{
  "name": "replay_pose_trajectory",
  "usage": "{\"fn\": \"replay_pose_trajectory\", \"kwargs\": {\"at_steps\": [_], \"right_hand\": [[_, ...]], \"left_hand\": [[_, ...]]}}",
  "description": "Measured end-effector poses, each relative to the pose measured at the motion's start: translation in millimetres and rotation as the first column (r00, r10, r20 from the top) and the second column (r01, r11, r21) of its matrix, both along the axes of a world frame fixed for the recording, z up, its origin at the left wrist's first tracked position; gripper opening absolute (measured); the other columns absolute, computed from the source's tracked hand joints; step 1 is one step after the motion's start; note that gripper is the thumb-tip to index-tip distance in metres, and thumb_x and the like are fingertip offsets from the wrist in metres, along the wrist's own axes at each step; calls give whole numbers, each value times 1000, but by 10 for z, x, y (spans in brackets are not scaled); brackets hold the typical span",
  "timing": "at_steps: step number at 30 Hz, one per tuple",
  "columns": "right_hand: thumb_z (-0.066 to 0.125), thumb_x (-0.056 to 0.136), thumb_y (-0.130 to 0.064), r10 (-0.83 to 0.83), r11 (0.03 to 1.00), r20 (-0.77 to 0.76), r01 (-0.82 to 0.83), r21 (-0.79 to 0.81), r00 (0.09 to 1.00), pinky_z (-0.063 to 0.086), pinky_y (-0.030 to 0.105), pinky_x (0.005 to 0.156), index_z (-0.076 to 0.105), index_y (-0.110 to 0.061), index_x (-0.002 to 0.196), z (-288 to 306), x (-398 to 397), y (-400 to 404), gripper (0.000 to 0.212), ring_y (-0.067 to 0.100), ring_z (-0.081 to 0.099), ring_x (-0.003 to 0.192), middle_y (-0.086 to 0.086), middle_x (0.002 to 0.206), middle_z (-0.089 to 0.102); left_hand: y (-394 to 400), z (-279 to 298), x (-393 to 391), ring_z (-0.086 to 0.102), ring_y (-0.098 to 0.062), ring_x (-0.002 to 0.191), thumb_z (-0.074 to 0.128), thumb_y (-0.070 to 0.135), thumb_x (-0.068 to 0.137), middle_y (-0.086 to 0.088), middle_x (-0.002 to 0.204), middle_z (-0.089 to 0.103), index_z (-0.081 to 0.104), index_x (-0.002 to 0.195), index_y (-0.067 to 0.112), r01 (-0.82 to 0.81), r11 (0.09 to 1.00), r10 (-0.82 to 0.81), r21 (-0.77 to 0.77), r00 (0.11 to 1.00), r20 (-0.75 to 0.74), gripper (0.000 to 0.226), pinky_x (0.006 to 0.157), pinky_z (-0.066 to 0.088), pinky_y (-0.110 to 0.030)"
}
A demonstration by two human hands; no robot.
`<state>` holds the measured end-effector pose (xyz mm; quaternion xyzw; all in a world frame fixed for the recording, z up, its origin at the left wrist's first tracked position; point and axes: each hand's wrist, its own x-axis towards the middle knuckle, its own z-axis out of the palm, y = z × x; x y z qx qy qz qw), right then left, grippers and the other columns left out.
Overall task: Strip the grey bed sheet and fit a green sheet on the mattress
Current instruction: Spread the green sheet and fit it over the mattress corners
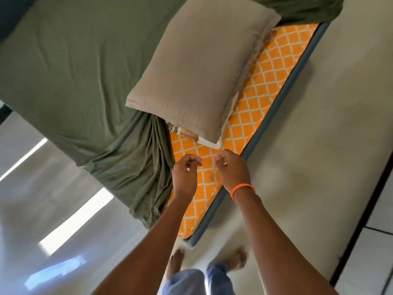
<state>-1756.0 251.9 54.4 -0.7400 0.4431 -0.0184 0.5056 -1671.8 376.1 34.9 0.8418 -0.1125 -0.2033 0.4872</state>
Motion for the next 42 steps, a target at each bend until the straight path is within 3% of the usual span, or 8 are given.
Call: {"fn": "replay_pose_trajectory", "kwargs": {"at_steps": [5, 12, 21, 25, 30, 35, 38, 42], "right_hand": [[56, 100, -17, 98, 994, 35, -97, -41, 995, 52, 30, 70, 71, -21, 97, 462, 33, -669, 16, 15, 66, 86, -6, 92, 68], [56, 101, -24, 287, 957, 46, -284, -67, 957, 54, 31, 72, 71, -28, 97, 790, 560, -1701, 16, 15, 67, 87, -6, 97, 70], [57, 99, -21, 442, 896, 0, -442, -47, 897, 49, 27, 70, 69, -29, 90, 1007, 1500, -3524, 18, 14, 67, 81, -7, 89, 72], [56, 99, -21, 484, 873, -29, -485, -41, 874, 58, 37, 78, 71, -30, 91, 1149, 1787, -4226, 18, 17, 70, 84, -5, 91, 74], [55, 98, -22, 595, 803, 6, -594, -50, 804, 59, 46, 83, 72, -23, 96, 1319, 2248, -5069, 17, 21, 70, 84, -1, 90, 74], [51, 91, -35, 696, 718, 23, -693, -65, 718, 59, 48, 81, 69, -28, 91, 1442, 2553, -5998, 19, 25, 71, 84, -3, 87, 73], [47, 83, -44, 762, 645, 19, -757, -103, 647, 60, 48, 79, 69, -28, 88, 1550, 2689, -6631, 26, 26, 71, 82, -4, 82, 72], [51, 87, -36, 829, 556, 1, -823, -118, 559, 59, 45, 81, 69, -28, 86, 1791, 2836, -7237, 20, 26, 70, 84, -4, 81, 73]], "left_hand": [[-427, 368, 22, 70, -22, 82, 48, -6, 94, 1, 83, 75, 74, 89, 18, -15, 999, 11, -51, 997, -72, 37, 79, 59, -45], [-1208, 537, 417, 70, -18, 76, 51, -3, 95, 3, 80, 75, 75, 87, 21, -195, 980, 192, -27, 978, -74, 35, 75, 59, -39], [-3026, 606, 1055, 66, -10, 73, 53, -6, 91, 4, 76, 73, 75, 82, 21, -359, 926, 339, -119, 927, -157, 36, 75, 54, -36], [-3768, 795, 1328, 66, -8, 71, 52, 0, 88, 8, 74, 73, 74, 81, 26, -380, 913, 363, -149, 923, -129, 35, 72, 54, -32], [-4679, 982, 1573, 69, -14, 75, 49, 9, 82, 5, 76, 73, 74, 78, 30, -442, 881, 428, -172, 897, -110, 33, 73, 55, -38], [-5597, 1101, 1663, 69, -13, 76, 49, -2, 89, 4, 77, 74, 75, 85, 21, -533, 831, 525, -159, 846, -95, 35, 78, 57, -42], [-6219, 1246, 1669, 70, -14, 78, 49, -7, 94, 1, 80, 74, 75, 90, 16, -621, 766, 613, -163, 783, -101, 35, 80, 58, -46], [-6901, 1473, 1606, 68, -14, 76, 50, -7, 96, 1, 79, 74, 76, 88, 17, -704, 684, 695, -193, 709, -123, 36, 77, 58, -42]]}}
